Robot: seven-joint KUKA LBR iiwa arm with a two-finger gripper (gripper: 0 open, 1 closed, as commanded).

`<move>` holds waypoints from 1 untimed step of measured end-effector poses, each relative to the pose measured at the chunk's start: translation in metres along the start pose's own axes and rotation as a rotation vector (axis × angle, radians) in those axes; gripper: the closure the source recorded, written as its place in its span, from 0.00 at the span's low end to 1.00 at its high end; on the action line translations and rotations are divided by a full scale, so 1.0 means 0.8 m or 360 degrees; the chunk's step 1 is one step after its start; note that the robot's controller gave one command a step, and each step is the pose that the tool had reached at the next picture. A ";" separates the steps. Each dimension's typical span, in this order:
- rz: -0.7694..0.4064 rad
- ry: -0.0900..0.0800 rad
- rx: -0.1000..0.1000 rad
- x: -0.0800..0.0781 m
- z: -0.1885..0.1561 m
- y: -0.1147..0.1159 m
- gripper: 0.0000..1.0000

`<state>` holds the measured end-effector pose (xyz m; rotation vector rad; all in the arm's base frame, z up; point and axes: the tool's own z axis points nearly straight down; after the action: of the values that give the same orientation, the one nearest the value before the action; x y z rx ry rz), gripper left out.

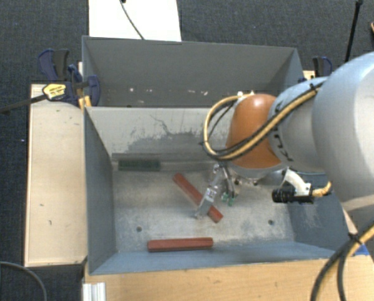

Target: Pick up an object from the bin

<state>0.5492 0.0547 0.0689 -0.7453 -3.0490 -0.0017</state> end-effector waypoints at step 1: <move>0.0066 -0.0010 -0.0005 0.028 -0.041 0.034 0.00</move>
Offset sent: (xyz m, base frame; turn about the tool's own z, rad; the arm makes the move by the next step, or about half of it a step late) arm -0.0077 0.0319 0.0311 0.0444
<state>0.5421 0.0886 0.1017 -0.8097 -3.0398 -0.0044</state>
